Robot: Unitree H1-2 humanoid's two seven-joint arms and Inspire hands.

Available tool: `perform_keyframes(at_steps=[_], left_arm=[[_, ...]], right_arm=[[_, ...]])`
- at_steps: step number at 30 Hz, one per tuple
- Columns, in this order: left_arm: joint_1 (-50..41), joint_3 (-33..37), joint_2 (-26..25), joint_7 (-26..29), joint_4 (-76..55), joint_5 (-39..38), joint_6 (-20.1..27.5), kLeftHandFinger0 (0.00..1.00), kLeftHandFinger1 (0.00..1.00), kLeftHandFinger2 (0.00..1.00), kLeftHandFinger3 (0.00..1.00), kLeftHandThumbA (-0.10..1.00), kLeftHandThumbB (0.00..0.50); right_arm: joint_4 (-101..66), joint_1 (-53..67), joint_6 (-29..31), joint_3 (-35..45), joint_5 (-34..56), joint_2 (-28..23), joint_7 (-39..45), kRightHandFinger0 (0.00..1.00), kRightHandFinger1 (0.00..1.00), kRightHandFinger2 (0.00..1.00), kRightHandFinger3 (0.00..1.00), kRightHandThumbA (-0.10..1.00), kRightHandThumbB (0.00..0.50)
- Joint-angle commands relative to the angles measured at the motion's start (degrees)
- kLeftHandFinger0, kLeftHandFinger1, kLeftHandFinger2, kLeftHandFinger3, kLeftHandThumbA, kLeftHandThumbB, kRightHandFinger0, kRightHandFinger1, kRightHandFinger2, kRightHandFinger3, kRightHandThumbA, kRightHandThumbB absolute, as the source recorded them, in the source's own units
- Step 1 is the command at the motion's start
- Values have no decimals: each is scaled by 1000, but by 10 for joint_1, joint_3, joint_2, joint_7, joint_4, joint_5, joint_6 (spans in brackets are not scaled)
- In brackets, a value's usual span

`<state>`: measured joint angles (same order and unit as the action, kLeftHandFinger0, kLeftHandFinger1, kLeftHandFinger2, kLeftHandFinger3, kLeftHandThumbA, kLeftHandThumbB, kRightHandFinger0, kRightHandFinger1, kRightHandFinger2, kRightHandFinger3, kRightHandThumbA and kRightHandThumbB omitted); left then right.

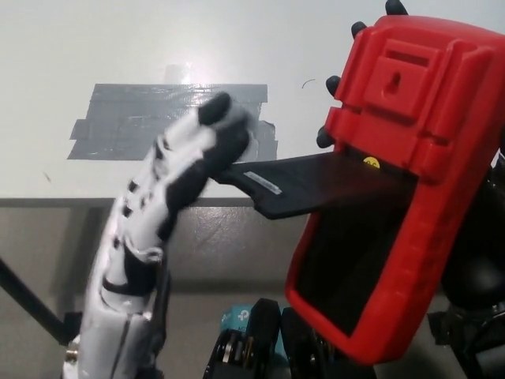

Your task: The robot first picks the multimeter with right hand and then unfolds the black stand on the back of it using left hand

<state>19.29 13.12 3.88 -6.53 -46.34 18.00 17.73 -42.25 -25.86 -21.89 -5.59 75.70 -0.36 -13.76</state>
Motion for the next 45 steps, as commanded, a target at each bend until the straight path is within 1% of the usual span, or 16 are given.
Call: perform_keyframes(at_steps=[1,5,10,13,15,18,22,24,28,30,33,35,39,40,42,45], left_arm=[[-13,33,-3,-33,-49,-78,-101,1000,504,655,1000,925,284],[8,41,-58,-64,-51,-95,-101,949,323,569,1000,922,432],[-33,79,-42,-42,-35,-162,-124,177,50,512,1000,690,500],[-45,89,9,-6,21,-77,23,298,71,559,1000,809,467],[-52,98,33,9,58,-59,87,250,284,844,1000,905,424],[-56,94,34,15,59,-30,92,85,8,621,1000,993,440],[-63,91,41,20,60,-27,92,11,24,609,1000,973,487],[-63,87,37,23,58,-22,92,129,135,752,1000,984,476],[-61,83,27,-5,35,-61,51,125,145,706,1000,839,498],[-47,57,5,5,49,-35,83,523,295,551,1000,955,492],[-47,43,-3,21,56,-24,92,869,625,742,1000,819,267],[-48,37,5,5,38,-24,80,1000,760,810,1000,884,277],[19,39,-3,90,37,89,92,1000,933,968,1000,1000,271],[-4,35,14,67,24,85,92,1000,1000,1000,1000,1000,371],[-11,22,21,41,6,84,92,1000,1000,1000,1000,1000,393],[-15,16,4,12,-14,29,64,1000,1000,1000,1000,969,323]], right_arm=[[-27,-26,28,1,21,6,-4,0,0,244,138,-100,127],[-32,-32,31,2,35,6,-15,0,0,278,170,-100,124],[-38,-37,34,3,29,13,-40,0,0,309,94,-100,129],[-40,-37,42,3,43,18,-49,0,2,383,121,-100,136],[-44,-38,46,4,46,21,-54,0,9,402,160,-100,149],[-52,-43,55,4,50,30,-60,0,5,406,130,-100,152],[-60,-49,62,3,64,33,-73,0,20,451,126,-100,148],[-61,-52,62,4,63,31,-75,0,19,457,119,-100,127],[-64,-55,66,4,63,25,-89,0,46,540,95,-100,124],[-62,-56,69,5,63,25,-91,0,47,544,96,-100,115],[-60,-59,74,4,73,24,-97,0,82,594,145,-100,125],[-60,-59,78,3,73,25,-102,0,101,610,138,-100,126],[-59,-60,80,2,66,23,-102,0,125,634,129,-100,128],[-59,-60,83,3,68,21,-105,0,129,637,131,-100,131],[-60,-60,85,4,69,22,-115,0,128,637,148,-100,138],[-62,-59,91,5,74,20,-122,0,135,648,169,-100,136]])
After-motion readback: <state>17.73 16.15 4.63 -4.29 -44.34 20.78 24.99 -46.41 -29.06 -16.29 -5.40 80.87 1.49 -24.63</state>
